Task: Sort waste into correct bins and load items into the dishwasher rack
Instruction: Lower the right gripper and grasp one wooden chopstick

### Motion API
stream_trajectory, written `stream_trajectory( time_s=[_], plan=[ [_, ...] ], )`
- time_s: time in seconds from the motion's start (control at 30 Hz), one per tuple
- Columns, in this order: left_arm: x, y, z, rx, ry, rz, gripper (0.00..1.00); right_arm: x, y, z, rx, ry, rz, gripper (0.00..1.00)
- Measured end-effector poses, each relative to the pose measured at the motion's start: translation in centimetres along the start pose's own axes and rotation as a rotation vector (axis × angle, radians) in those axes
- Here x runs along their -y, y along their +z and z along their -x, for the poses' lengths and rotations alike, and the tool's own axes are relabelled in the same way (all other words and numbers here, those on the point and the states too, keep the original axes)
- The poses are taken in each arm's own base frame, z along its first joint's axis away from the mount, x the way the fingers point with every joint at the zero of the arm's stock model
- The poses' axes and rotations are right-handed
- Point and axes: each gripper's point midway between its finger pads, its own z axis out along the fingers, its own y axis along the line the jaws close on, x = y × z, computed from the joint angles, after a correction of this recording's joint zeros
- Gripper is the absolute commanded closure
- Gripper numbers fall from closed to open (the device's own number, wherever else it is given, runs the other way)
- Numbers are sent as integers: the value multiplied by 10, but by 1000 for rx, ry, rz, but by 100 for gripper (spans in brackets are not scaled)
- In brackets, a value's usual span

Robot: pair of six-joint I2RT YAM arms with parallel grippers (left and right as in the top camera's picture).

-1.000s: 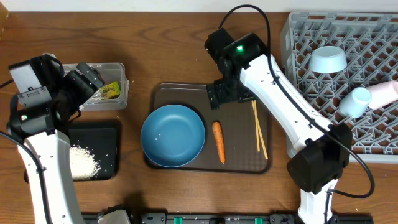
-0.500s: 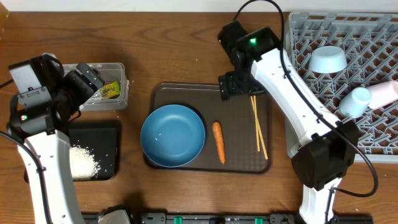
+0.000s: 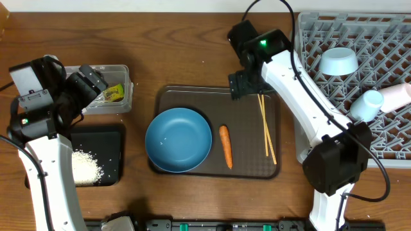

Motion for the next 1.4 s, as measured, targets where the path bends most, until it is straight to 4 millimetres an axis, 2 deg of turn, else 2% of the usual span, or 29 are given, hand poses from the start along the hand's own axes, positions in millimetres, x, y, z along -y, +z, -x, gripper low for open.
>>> stream_trajectory(
  time_s=[0.17, 0.5, 0.73, 0.8, 0.93, 1.0, 1.27, 1.4],
  plan=[
    [0, 0, 0, 0, 0, 0, 2, 10, 29, -7, -33, 19, -24, 1],
    [0, 0, 0, 0, 0, 0, 2, 0, 73, -14, -24, 22, 7, 1],
    [0, 0, 0, 0, 0, 0, 2, -4, 88, -15, -9, 25, 19, 2],
    [0, 0, 0, 0, 0, 0, 2, -4, 93, -18, -15, 24, 19, 7],
    [0, 0, 0, 0, 0, 0, 2, -3, 100, -25, -30, 37, 17, 22],
    [0, 0, 0, 0, 0, 0, 2, -4, 102, -27, -35, 47, 18, 26],
    [0, 0, 0, 0, 0, 0, 2, -1, 109, -35, -55, 67, 11, 28],
    [0, 0, 0, 0, 0, 0, 2, 6, 118, -33, -47, 100, 13, 30]
  ],
)
